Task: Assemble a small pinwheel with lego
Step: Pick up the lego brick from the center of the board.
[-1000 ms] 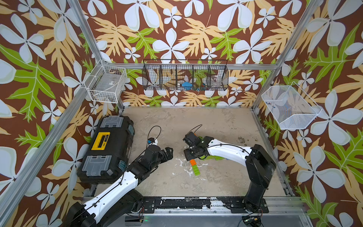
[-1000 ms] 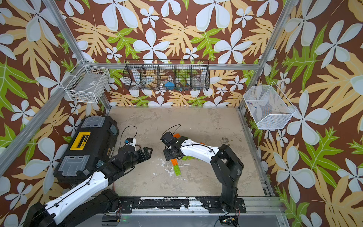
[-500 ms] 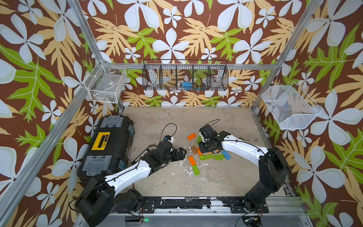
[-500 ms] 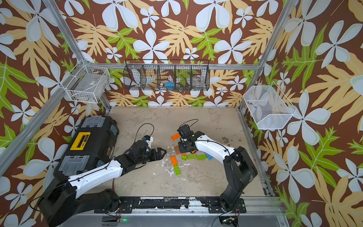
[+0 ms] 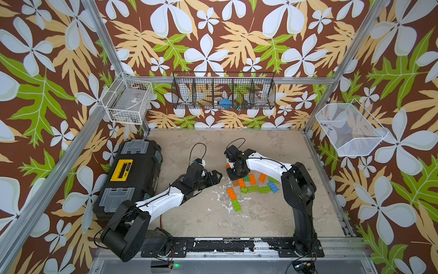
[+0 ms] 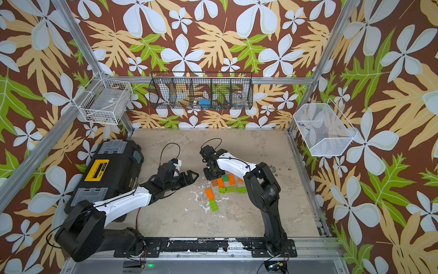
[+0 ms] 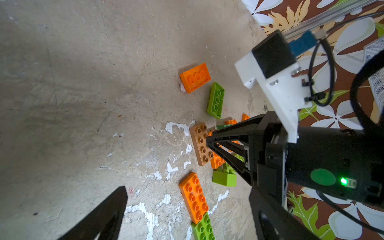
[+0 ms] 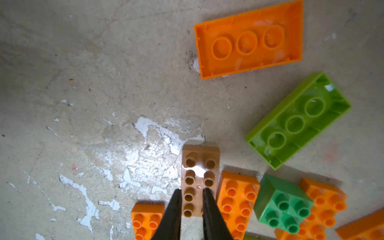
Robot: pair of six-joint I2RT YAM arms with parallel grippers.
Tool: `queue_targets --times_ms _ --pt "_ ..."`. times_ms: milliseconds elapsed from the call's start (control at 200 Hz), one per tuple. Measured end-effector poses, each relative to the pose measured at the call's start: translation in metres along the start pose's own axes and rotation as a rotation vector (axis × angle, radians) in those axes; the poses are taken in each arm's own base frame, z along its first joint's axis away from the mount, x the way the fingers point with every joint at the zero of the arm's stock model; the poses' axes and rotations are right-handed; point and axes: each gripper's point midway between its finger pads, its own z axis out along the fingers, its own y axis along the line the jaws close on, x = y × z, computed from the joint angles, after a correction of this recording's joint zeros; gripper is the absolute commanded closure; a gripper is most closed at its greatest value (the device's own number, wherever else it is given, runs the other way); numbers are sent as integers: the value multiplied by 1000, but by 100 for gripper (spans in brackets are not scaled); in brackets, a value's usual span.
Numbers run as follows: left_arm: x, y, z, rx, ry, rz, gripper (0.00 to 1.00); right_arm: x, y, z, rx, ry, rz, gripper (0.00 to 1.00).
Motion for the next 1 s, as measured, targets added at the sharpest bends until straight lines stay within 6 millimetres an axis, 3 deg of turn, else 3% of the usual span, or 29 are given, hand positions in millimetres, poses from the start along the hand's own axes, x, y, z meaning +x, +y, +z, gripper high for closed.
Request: queue_targets --times_ms 360,631,896,1001 --pt "15 17 -3 -23 22 -28 5 8 0 12 6 56 -8 79" --pt "15 16 -4 -13 18 -25 5 12 8 12 -18 63 -20 72" --pt "14 14 -7 -7 12 -23 5 3 1 -13 36 -13 -16 73" --pt "15 15 -7 -7 12 -23 5 5 8 -13 23 -12 -30 75"
